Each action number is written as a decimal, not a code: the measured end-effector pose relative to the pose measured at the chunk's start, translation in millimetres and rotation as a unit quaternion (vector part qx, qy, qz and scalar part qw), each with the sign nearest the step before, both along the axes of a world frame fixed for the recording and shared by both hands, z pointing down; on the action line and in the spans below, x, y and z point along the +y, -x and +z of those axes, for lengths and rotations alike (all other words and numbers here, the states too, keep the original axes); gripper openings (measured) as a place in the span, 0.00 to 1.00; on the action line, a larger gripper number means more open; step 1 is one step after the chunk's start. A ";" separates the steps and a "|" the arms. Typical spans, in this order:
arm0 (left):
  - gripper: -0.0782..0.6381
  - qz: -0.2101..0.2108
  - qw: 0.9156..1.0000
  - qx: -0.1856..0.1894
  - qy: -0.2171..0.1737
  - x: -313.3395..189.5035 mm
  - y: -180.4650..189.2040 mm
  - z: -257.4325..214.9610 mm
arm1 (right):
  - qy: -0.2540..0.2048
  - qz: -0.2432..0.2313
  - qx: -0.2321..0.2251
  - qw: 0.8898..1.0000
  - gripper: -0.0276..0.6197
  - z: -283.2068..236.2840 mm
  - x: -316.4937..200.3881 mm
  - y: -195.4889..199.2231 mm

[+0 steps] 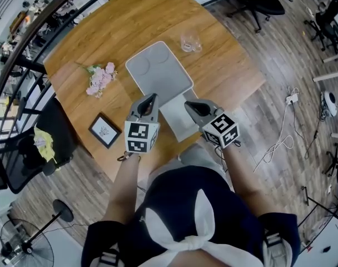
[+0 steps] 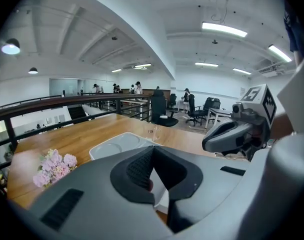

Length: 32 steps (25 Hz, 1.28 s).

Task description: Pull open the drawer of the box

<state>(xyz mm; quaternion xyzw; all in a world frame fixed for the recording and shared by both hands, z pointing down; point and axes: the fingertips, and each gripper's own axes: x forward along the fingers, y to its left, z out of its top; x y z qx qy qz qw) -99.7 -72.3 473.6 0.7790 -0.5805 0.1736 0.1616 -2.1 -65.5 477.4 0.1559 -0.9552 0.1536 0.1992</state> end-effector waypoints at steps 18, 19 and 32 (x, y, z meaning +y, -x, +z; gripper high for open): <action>0.13 0.013 0.998 0.052 -0.037 17.8 -30.8 -34.5 | -0.045 -0.027 -0.030 0.998 0.04 -42.7 7.2 28.6; 0.13 0.012 0.998 0.053 -0.036 18.8 -31.1 -34.1 | -0.046 -0.029 -0.029 0.998 0.04 -42.3 7.3 29.0; 0.13 0.007 0.998 0.053 -0.027 24.1 -27.5 -26.4 | -0.049 -0.037 -0.028 0.998 0.04 -41.2 9.7 35.0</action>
